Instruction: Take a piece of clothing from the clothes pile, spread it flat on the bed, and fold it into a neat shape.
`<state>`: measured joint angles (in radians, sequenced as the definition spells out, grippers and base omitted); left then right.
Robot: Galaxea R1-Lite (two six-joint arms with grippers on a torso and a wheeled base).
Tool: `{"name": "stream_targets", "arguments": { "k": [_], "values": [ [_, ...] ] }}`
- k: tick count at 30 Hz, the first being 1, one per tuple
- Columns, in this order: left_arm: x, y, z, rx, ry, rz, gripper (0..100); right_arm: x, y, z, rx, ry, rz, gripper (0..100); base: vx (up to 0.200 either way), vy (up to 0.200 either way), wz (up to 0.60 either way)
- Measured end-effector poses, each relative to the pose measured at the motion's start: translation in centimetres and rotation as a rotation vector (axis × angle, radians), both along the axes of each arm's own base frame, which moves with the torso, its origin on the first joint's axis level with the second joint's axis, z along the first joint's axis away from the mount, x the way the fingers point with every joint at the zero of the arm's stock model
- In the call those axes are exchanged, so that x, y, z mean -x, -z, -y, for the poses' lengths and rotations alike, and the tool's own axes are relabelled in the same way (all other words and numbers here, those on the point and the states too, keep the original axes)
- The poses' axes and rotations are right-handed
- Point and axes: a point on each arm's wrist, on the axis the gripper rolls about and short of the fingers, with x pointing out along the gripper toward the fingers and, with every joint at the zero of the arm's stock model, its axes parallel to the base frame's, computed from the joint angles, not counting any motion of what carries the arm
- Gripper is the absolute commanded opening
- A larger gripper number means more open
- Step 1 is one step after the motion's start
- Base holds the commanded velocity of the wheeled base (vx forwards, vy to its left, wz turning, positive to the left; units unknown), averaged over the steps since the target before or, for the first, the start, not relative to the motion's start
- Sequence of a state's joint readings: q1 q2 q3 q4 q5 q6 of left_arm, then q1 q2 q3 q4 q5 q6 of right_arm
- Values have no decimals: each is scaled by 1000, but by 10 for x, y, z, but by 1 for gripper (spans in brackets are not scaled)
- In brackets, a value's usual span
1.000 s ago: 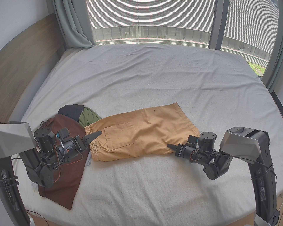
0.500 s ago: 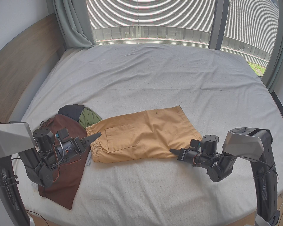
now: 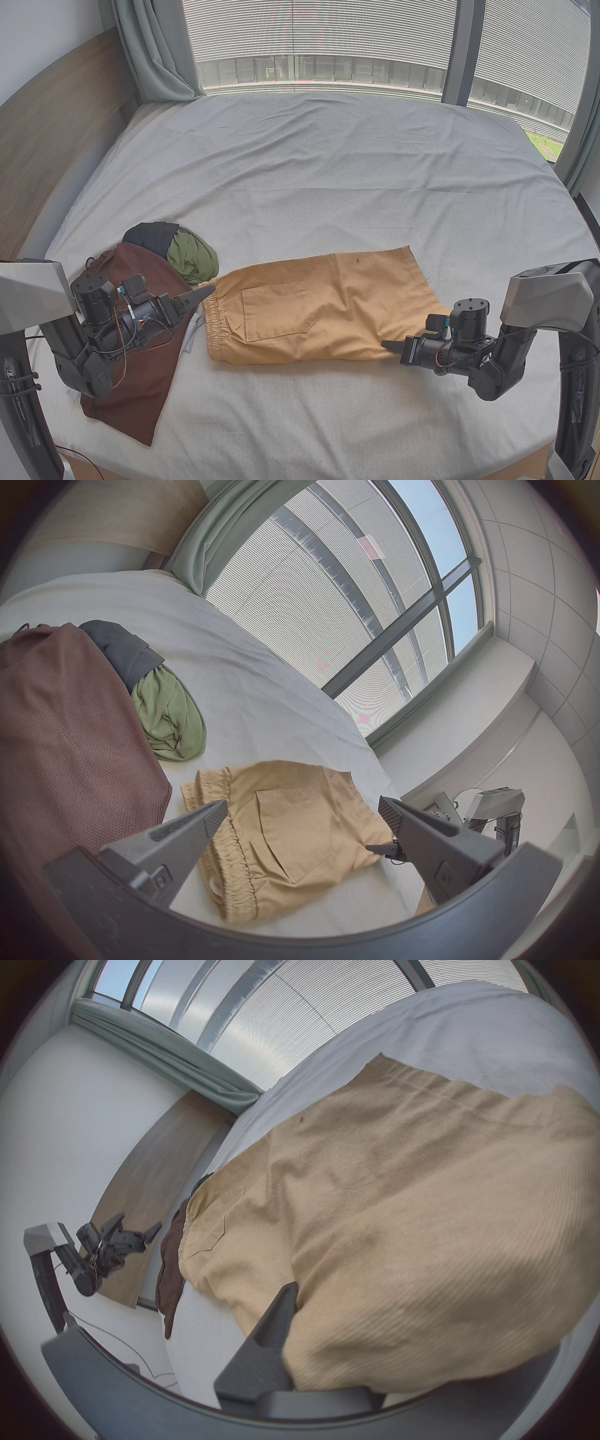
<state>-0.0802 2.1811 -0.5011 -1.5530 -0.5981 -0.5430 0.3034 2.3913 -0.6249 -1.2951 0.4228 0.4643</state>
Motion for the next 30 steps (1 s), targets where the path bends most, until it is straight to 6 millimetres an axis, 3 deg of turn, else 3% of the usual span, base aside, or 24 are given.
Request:
{"name": "stream_targets", "arguments": {
  "k": [10,21,22,30],
  "values": [
    [2,0,1,-1,4,-6,100,56,-10,21,109,-38,-65,0,0,0,0],
    [3,0,2,-3,8,-4,100,77,-14,29,143,-21,-98,0,0,0,0],
    [3,0,3,-3,8,-4,100,78,-14,29,144,-21,-99,100,0,0,0],
    [3,-1,2,-3,9,-2,100,84,-13,30,155,-25,-115,100,0,0,0]
  ]
}}
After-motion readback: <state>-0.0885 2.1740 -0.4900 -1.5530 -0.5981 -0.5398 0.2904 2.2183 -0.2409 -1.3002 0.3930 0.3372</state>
